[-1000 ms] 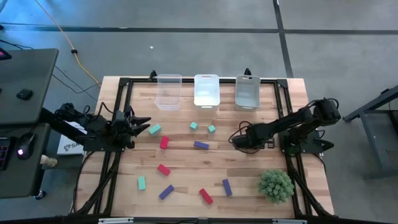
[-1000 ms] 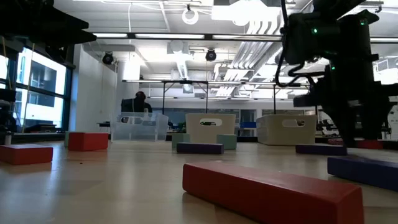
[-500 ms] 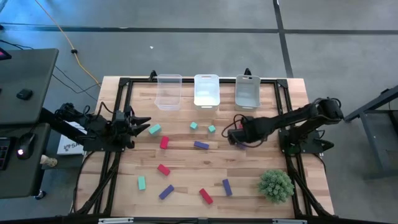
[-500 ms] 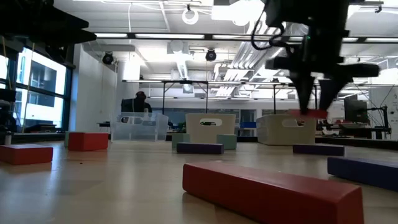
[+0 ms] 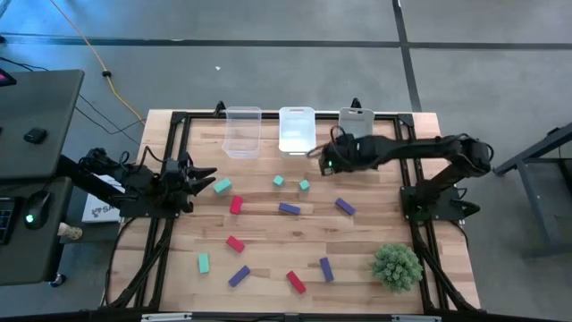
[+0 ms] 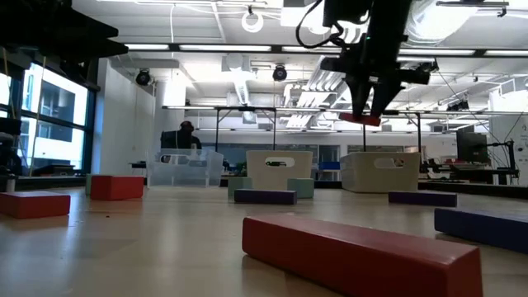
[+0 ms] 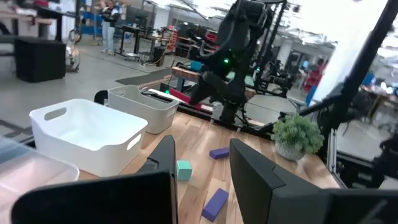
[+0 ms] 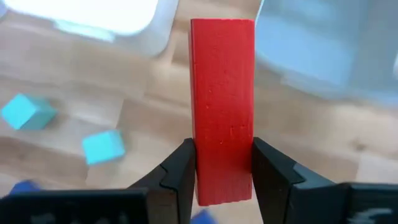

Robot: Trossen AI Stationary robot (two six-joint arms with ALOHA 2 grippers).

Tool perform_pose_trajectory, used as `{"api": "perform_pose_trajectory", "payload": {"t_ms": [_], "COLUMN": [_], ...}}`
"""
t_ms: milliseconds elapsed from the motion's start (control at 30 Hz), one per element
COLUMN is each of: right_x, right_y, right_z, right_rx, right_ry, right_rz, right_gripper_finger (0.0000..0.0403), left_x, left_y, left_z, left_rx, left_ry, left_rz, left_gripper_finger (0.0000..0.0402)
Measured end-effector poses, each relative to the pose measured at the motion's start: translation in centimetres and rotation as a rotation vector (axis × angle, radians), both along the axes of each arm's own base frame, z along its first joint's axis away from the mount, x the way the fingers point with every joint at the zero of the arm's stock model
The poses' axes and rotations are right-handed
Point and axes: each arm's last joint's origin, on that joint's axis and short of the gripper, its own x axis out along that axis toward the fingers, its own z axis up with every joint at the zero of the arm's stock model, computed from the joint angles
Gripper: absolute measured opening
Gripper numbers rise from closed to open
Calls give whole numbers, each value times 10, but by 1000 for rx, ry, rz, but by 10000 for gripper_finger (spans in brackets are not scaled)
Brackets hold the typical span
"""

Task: Sort & place blocks by color
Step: Put the red block into the gray bin

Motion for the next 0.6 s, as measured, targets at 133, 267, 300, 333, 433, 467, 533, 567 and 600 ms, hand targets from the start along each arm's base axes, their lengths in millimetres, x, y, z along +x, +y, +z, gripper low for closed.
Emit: {"api": "perform_pose_trajectory", "payload": {"t_ms": [133, 267, 300, 333, 433, 467, 533, 567, 600], "right_x": [-5, -15, -18, -22, -34, -39, -47, -51, -55], "right_y": [-30, -61, -69, -77, -99, -106, -118, -124, -129], "right_z": [6, 9, 9, 9, 9, 9, 9, 9, 9], "right_rx": [-21, -25, -24, -19, -13, -14, -15, -15, -14], "right_ry": [41, 77, 84, 91, 112, 118, 127, 131, 137], "right_rz": [35, 42, 39, 30, 1, -12, -39, -55, -63], "right_gripper_finger": [110, 110, 110, 110, 110, 110, 110, 110, 110], "left_x": [0, -1, -2, -2, -3, -3, -4, -4, -5], "left_y": [1, 3, 4, 4, 6, 6, 7, 8, 8], "left_z": [0, 1, 2, 3, 4, 4, 4, 4, 4], "left_rx": [-43, -67, -78, -82, -90, -91, -92, -92, -93], "left_ry": [-15, -38, -49, -57, -74, -75, -75, -75, -76], "left_rz": [42, 118, 142, 166, 225, 246, 283, 301, 317], "left_gripper_finger": [71, 71, 71, 71, 71, 71, 71, 71, 71]}}
